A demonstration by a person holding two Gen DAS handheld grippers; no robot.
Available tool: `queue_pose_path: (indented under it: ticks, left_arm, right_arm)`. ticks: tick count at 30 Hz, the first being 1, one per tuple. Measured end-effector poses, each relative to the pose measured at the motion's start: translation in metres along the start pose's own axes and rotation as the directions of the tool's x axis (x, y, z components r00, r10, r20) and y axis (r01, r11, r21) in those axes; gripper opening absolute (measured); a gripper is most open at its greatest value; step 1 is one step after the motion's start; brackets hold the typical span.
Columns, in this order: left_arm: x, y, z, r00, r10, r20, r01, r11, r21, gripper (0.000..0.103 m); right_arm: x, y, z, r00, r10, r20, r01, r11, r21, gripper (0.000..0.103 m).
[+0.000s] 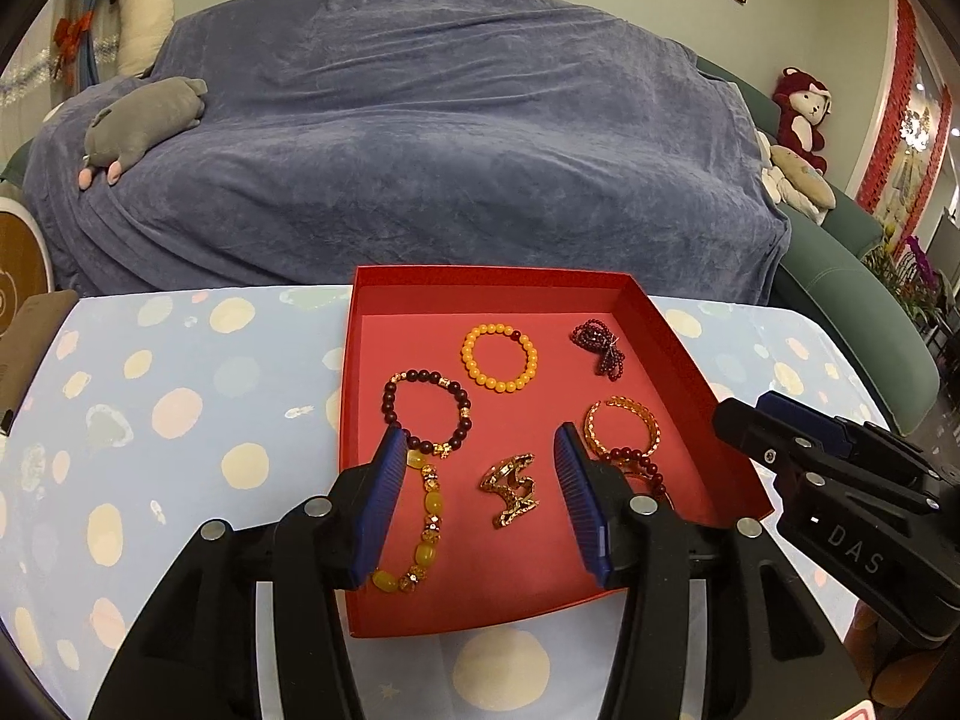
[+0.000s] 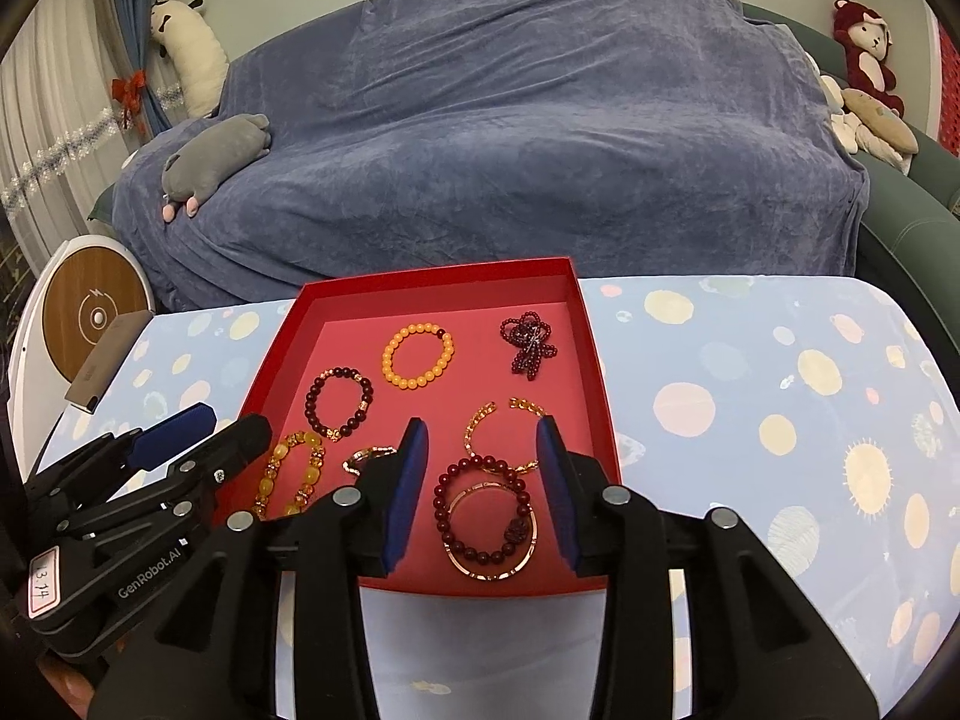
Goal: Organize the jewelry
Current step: 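Withdraw both tools from the box toward the gold hoop earrings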
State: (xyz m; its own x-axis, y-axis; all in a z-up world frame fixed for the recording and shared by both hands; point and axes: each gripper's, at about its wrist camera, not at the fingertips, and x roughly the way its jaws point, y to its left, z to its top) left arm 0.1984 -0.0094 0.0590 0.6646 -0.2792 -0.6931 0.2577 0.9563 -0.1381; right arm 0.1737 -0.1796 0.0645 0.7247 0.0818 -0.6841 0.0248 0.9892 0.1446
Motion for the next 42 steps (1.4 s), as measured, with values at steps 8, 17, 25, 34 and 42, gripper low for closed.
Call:
queue_pose_path:
  ticks: [8, 17, 25, 34, 42]
  left_arm:
    - [0.003, -0.007, -0.007, 0.999, 0.029, -0.014, -0.029, 0.999, 0.024, 0.049]
    - [0.007, -0.011, -0.013, 0.999, 0.041, -0.029, -0.039, 0.998, 0.039, 0.049]
    - [0.005, -0.016, -0.019, 0.998, 0.05, -0.027, -0.048, 0.997, 0.053, 0.049]
    - [-0.01, -0.015, -0.035, 0.997, 0.069, -0.019, -0.067, 0.995, 0.07, 0.051]
    - [-0.025, -0.011, -0.036, 0.998, 0.055, -0.003, -0.055, 0.998, 0.021, 0.051]
  right_arm:
    - [-0.007, -0.006, -0.009, 1.0, -0.008, -0.003, 0.008, 1.0, -0.009, 0.039]
    - [-0.01, -0.004, -0.014, 1.0, -0.005, -0.006, 0.005, 1.0, -0.022, 0.045]
    - [-0.017, -0.001, -0.021, 1.0, 0.006, -0.004, -0.007, 0.999, -0.042, 0.045]
    - [-0.033, 0.008, -0.035, 1.0, 0.028, -0.013, -0.029, 0.997, -0.077, 0.045]
    - [-0.043, 0.01, -0.048, 0.999, 0.037, -0.026, -0.039, 0.995, -0.091, 0.046]
